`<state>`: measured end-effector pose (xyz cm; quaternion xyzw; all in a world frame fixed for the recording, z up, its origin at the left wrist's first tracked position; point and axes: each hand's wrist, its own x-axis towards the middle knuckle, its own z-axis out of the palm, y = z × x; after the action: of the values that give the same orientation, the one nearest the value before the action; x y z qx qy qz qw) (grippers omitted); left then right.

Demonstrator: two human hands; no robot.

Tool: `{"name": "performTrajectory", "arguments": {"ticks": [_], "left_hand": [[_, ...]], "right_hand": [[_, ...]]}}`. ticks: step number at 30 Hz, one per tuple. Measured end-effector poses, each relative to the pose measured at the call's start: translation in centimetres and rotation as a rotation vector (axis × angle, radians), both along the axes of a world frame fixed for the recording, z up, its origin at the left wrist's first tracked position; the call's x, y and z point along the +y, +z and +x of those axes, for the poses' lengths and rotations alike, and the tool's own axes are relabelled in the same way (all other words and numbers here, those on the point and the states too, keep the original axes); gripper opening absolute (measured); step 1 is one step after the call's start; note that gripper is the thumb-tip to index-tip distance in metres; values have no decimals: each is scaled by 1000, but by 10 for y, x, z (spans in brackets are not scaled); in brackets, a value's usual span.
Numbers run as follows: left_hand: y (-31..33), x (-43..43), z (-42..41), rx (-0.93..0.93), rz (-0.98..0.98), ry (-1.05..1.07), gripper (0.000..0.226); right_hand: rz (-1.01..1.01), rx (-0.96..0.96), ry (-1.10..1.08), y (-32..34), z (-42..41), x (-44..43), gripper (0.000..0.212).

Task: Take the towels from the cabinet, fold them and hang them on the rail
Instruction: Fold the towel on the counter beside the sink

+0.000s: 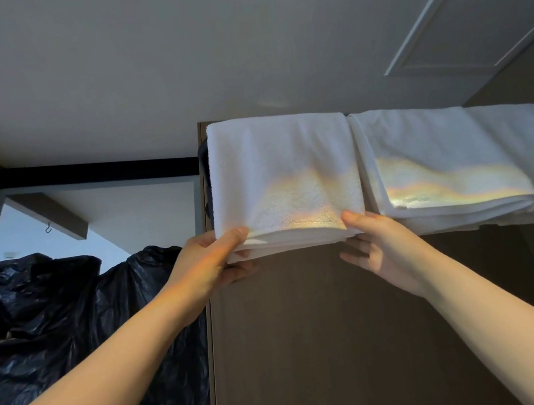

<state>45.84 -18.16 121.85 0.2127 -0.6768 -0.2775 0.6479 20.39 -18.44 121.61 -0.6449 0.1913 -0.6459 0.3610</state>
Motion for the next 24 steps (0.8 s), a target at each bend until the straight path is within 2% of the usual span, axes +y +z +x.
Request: {"name": "performTrajectory", "arguments": {"ticks": [5, 8, 13, 18, 22, 24], "left_hand": [[-3, -5, 1, 11, -16, 65, 31], [-6, -10, 2, 69, -49, 135, 28], [-12, -17, -2, 235, -22, 111, 30], [-12, -16, -9, 324, 8, 59, 29], [-11, -14, -9, 323, 29, 137, 51], [-11, -10, -9, 271, 8, 192, 54]], "right_hand": [[-26, -51, -1, 2, 9, 0, 44], [-156, -78, -164, -4, 18, 2, 25], [-299, -127, -361, -16, 22, 3, 11], [-300, -227, -358, -20, 22, -1, 6], [-249, -338, -349, -21, 24, -3, 20], [-247, -333, -375, -22, 26, -3, 21]]}}
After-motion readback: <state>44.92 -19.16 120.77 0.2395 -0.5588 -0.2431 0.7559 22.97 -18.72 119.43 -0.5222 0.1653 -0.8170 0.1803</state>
